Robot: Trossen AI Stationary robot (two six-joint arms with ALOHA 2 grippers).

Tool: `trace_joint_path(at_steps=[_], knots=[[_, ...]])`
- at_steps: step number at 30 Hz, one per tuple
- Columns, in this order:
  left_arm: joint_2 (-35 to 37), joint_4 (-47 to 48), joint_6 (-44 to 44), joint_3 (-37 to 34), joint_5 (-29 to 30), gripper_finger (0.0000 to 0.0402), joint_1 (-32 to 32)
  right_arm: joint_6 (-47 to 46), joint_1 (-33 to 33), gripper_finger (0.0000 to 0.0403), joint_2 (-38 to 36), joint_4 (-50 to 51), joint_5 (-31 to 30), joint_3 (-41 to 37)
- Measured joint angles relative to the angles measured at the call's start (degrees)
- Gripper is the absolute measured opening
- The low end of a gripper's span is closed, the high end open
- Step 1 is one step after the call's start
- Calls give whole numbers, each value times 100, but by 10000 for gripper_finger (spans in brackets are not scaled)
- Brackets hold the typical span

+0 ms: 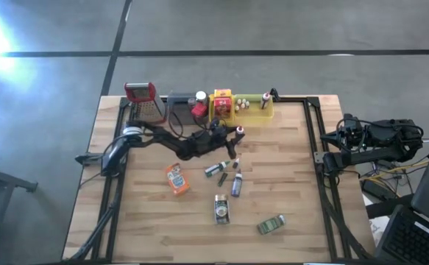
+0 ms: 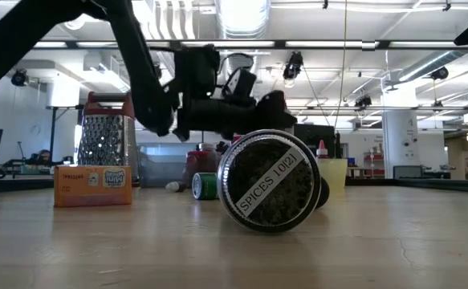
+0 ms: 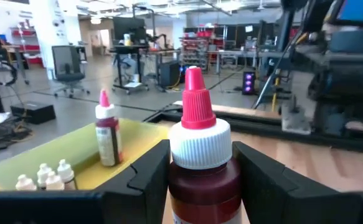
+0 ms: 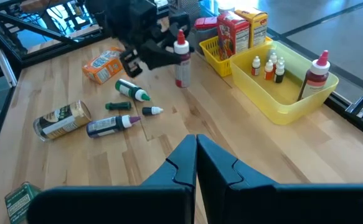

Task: Pick & Place Kitchen Items
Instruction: Move the large red food coloring bottle to the top middle of the table

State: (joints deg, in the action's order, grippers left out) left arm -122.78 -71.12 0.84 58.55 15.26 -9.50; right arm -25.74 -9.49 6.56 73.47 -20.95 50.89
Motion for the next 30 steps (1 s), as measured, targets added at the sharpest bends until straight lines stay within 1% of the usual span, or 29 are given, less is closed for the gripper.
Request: trace_joint_path(at_steps=[8, 14, 19, 24, 30], knots=[[-372, -232, 108, -14, 310, 166, -2, 0, -1, 8, -1, 0, 0, 0], [-699, -900, 111, -85, 323, 165, -2, 0, 1, 8, -1, 0, 0, 0], [-980, -1148, 99, -77, 320, 166, -2, 0, -1, 8, -1, 0, 0, 0], [-1058, -1179, 76, -73, 320, 167, -2, 0, 1, 8, -1, 0, 0, 0], [-1030, -1121, 74, -73, 318, 178, -4, 0, 0, 8, 0, -2, 0, 0]])
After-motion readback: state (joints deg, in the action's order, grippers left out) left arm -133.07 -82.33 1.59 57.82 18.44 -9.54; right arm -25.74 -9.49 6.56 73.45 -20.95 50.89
